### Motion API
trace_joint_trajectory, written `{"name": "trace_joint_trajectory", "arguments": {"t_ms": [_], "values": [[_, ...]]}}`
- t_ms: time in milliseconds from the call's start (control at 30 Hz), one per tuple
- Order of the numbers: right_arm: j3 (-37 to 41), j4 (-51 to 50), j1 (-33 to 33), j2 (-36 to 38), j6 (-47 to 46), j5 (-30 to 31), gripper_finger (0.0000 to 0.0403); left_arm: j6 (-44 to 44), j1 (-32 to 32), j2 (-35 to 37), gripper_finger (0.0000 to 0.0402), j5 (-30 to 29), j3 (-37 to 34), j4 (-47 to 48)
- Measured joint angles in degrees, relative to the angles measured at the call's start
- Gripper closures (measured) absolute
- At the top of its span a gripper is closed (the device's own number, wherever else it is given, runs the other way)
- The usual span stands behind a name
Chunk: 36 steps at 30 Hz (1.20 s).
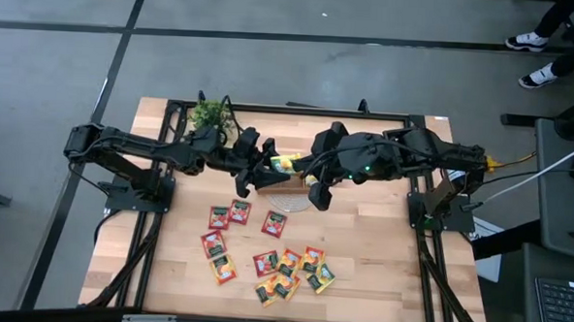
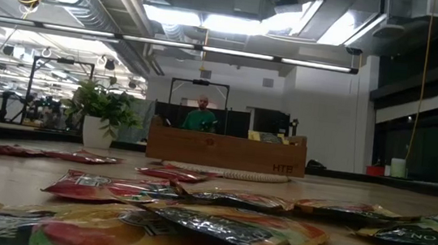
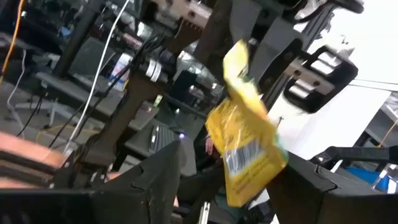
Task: Pick & Place Tea
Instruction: Put the yellow tea bag into the right section of the wooden organizer
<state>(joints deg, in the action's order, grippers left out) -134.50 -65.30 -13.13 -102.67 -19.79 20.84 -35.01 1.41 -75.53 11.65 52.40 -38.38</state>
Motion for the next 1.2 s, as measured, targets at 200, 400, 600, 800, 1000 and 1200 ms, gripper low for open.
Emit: {"name": "trace_joint_trajectory", "arguments": {"t_ms": [200, 400, 600, 800, 1000, 1200], "values": [[0.0, 0.1, 0.0, 0.0, 0.5, 0.0, 0.0400, 0.4, -0.8, 0.0, 0.0236, 0.0, 0.0, 0.3], [0.0, -0.6, 0.0, 0.0, 0.5, -0.1, 0.0400, 0.3, -0.7, 0.0, 0.0278, 0.0, 0.0, -3.2], [0.0, -0.6, 0.0, 0.0, 0.7, -0.1, 0.0400, 0.6, -0.7, 0.0, 0.0285, 0.0, 0.0, -3.9], [0.0, -0.6, 0.0, 0.0, 0.8, -1.1, 0.0400, 2.6, -0.7, 0.0, 0.0320, 0.0, 0.0, -3.6], [0.0, -0.7, 0.0, 0.0, 1.0, -1.1, 0.0400, 2.8, -0.7, 0.0, 0.0387, -0.1, 0.0, -3.6], [0.0, -1.0, 0.0, 0.0, 1.9, -1.2, 0.0400, 2.6, -0.7, 0.0, 0.0353, -0.2, 0.0, -3.6]]}}
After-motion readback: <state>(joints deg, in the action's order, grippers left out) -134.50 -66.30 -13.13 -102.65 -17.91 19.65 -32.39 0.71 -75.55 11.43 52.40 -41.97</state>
